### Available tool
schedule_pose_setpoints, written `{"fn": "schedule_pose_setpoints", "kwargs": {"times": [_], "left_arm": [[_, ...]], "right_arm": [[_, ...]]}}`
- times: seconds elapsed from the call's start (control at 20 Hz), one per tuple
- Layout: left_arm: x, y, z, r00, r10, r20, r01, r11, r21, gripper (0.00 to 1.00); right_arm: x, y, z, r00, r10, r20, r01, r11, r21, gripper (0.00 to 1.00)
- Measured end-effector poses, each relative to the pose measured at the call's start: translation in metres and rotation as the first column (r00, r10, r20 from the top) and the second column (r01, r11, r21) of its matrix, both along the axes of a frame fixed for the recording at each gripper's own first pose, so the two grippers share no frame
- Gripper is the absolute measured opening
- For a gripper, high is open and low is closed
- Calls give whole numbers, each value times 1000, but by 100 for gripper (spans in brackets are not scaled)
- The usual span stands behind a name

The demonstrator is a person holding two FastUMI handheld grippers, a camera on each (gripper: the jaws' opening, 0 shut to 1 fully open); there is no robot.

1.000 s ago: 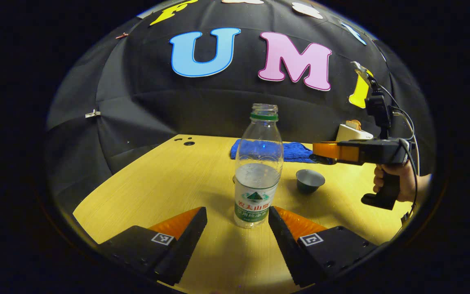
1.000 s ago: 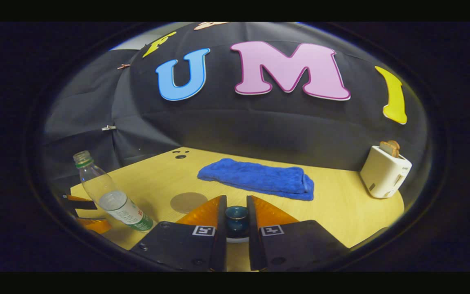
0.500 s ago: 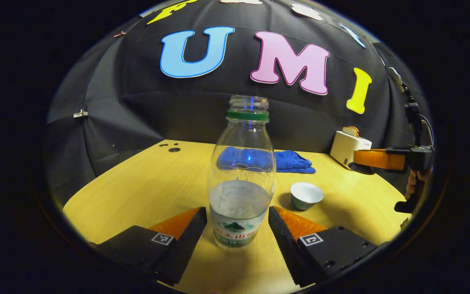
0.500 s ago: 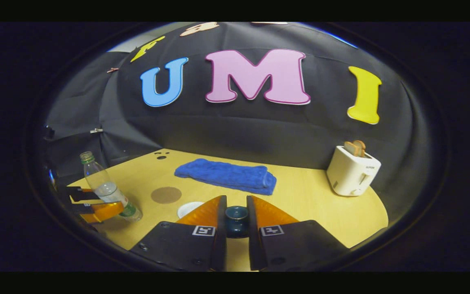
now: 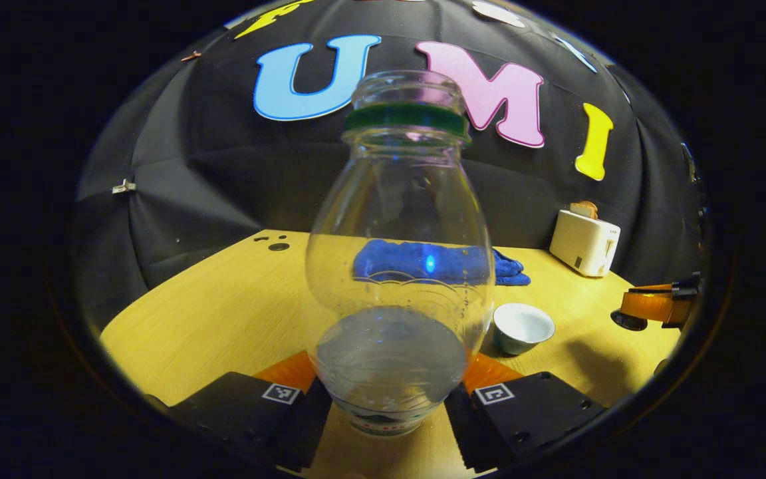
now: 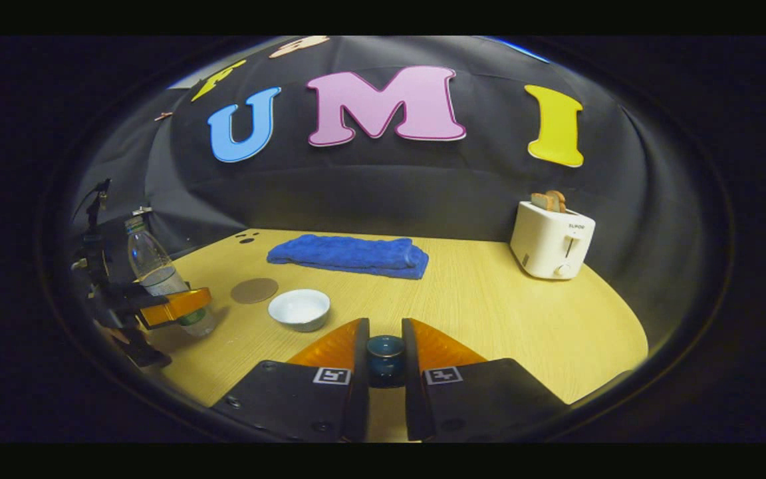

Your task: Open the teacup lid with one hand, grasp the water bottle and pour water into the teacup with the other hand; after pouring, place the water bottle on the coaster and then close the teacup lid.

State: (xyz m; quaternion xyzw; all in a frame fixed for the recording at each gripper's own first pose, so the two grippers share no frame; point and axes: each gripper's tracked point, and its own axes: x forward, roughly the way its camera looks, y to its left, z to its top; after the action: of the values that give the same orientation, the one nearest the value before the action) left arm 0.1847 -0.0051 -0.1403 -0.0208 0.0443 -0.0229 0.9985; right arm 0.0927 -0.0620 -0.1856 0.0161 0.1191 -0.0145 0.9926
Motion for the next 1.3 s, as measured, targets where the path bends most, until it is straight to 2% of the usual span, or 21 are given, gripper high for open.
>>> {"fn": "schedule_pose_setpoints", "kwargs": {"times": [0.15,0.2,0.25,0.3,0.4,0.45,0.55,0.75,0.85,1.05,1.2,1.3], "left_arm": [[0,13,4,999,36,-1,-36,996,81,77],[-2,16,9,999,35,12,-36,994,103,77],[-1,23,13,999,45,19,-47,989,142,77],[0,30,16,998,55,19,-58,978,202,77],[3,42,23,997,69,25,-73,938,338,77],[6,46,28,997,67,33,-75,918,389,77],[13,50,32,999,43,27,-51,883,467,77],[29,54,37,1000,25,11,-27,795,605,77],[40,53,38,1000,24,1,-18,744,668,77],[56,39,36,1000,3,-18,12,620,784,77],[68,24,33,999,-20,-41,45,514,857,77],[74,17,29,998,-27,-59,65,450,891,77]], "right_arm": [[-2,3,-2,1000,2,-1,-2,1000,0,30],[-3,3,-1,1000,3,2,-3,1000,1,25],[-5,2,0,1000,2,4,-2,1000,0,25],[-6,1,1,1000,-1,4,1,1000,-3,30],[-9,0,0,1000,-4,2,4,1000,3,30],[-10,-1,-1,1000,-7,-2,7,1000,6,20],[-13,-7,-3,1000,-25,-2,25,1000,-6,20],[-18,-21,-6,998,-58,-4,58,998,-2,30],[-22,-28,-9,997,-75,-10,76,997,1,20],[-25,-39,-12,995,-96,-15,97,995,4,20],[-27,-43,-16,995,-101,-18,101,995,-8,20],[-28,-45,-18,995,-103,-18,103,995,-13,30]]}}
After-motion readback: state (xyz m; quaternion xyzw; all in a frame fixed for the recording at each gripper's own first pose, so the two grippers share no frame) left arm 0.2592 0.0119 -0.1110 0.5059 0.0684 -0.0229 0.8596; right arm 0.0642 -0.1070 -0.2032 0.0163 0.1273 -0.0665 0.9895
